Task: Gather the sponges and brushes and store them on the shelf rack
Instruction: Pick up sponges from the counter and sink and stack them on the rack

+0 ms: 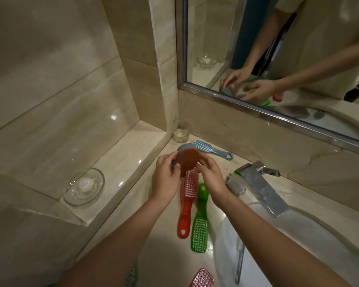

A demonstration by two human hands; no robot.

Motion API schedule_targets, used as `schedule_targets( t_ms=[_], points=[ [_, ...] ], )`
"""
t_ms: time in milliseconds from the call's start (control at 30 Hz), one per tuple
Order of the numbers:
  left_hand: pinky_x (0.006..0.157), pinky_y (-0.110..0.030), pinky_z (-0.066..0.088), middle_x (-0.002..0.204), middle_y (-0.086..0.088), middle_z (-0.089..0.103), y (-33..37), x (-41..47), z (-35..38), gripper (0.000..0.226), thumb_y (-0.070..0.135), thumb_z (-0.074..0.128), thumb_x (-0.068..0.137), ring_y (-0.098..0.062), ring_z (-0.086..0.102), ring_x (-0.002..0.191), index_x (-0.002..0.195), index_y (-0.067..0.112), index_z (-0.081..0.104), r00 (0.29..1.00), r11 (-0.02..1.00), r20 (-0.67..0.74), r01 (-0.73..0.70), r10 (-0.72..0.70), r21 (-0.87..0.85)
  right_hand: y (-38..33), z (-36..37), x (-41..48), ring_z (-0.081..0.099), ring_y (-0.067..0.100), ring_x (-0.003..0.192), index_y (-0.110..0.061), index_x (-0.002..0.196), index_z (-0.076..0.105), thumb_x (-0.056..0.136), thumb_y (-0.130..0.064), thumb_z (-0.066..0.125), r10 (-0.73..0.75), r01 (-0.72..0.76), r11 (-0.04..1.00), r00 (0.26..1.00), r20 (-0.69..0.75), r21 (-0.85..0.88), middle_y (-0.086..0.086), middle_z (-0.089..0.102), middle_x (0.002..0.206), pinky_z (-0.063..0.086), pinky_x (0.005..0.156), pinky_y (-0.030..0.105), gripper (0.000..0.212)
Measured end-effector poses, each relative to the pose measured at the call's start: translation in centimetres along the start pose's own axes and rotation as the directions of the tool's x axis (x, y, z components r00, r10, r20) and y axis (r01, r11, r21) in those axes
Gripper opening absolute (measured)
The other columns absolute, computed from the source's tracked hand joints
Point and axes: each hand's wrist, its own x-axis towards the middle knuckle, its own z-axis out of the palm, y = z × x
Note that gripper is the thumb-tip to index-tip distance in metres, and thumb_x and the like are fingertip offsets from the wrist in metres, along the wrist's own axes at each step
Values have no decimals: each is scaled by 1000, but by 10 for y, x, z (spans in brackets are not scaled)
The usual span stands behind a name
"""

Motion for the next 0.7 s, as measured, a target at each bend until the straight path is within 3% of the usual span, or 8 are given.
schedule_targets(
  t_ms=[100,200,333,433,500,600,700],
  points=[
    [82,8,32,120,15,42,16,-3,-1,43,16,56,94,25,44,103,136,25,53,995,997,-66,-74,74,2,-11,-4,-9,63,-3,97,-5,133,51,88,14,44,-76,77,992,997,-13,102,-5,65,112,50,73,10,49],
    [80,6,34,119,21,39,32,-12,-3,45,19,59,93,26,42,104,136,30,52,990,993,-86,-116,115,-6,-18,-8,-23,65,-2,96,-13,129,55,90,10,45,-114,116,986,993,-26,123,-9,65,113,51,73,12,46],
    [92,-21,48,122,20,44,48,-35,-2,44,27,64,88,4,53,107,129,38,53,989,990,-70,-133,130,-36,-21,-17,-47,62,11,95,-21,116,61,87,7,48,-122,128,988,990,-75,89,-3,67,112,51,79,30,42],
    [85,-34,55,120,18,53,57,-63,3,38,38,64,85,-1,58,98,120,47,52,994,989,-6,-113,113,-95,-15,-34,-70,62,15,86,-17,110,63,85,8,49,-131,143,986,983,-128,84,3,65,98,55,66,25,38],
    [81,-39,57,116,17,58,60,-86,12,37,48,62,81,-5,61,95,116,47,50,993,987,71,-85,95,-134,-5,-47,-88,62,15,81,-16,112,63,87,4,51,-116,126,991,981,-157,54,5,62,91,55,66,30,33],
    [85,-33,54,112,12,62,57,-120,31,35,51,63,79,-4,62,98,110,47,48,985,986,155,-56,81,-158,17,-69,-116,61,18,79,-13,111,64,89,-1,53,-61,67,997,980,-189,25,11,64,93,56,77,43,28],
    [80,-23,54,108,12,61,45,-146,49,35,46,66,82,4,61,93,110,46,46,973,990,228,-12,44,-142,40,-89,-138,63,21,81,-10,109,64,90,-5,54,0,0,1000,977,-213,-1,18,65,97,56,81,48,22]
  ],
)
